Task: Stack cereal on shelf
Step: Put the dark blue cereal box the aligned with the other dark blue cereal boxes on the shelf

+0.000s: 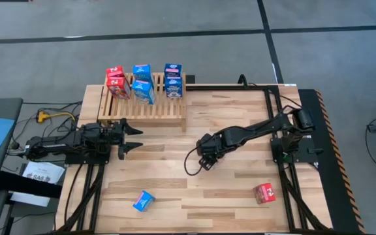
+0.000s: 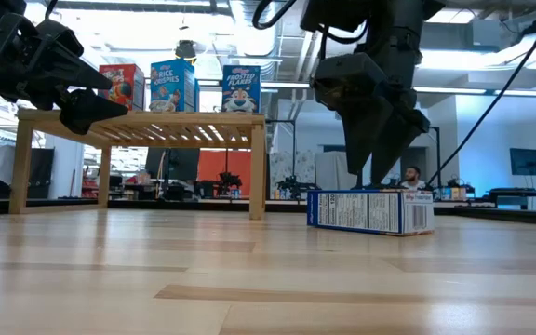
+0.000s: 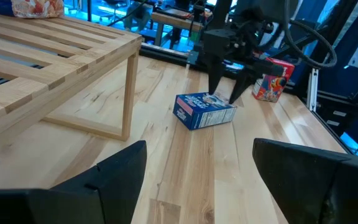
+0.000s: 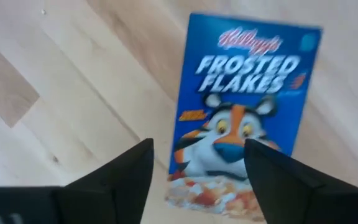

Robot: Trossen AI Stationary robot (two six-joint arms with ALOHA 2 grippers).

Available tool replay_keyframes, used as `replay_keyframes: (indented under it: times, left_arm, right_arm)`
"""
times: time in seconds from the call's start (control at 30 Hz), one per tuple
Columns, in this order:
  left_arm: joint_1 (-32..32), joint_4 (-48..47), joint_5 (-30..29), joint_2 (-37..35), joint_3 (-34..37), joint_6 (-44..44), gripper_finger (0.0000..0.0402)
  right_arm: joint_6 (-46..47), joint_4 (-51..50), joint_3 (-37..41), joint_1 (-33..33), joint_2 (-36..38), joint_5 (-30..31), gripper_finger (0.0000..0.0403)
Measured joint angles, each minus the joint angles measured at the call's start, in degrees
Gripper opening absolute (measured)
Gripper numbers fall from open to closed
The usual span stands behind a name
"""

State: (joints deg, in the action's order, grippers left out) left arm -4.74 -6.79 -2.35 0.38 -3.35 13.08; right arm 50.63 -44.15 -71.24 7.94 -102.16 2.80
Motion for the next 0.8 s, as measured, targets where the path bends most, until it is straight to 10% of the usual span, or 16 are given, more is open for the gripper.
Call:
replay_keyframes:
  times: [0.37, 0.8]
  left_arm:
    - [0.01, 0.02, 0.00, 0.00, 0.01, 0.02, 0.0283]
    - [0.01, 0.02, 0.00, 0.00, 0.01, 0.00, 0.0283]
  right_arm:
    - [2.48, -1.60, -0.70, 1.55, -2.38, 3.41, 0.0341]
    - [3.41, -9.52, -6.35, 2.43, -9.90, 10.35, 0.0309]
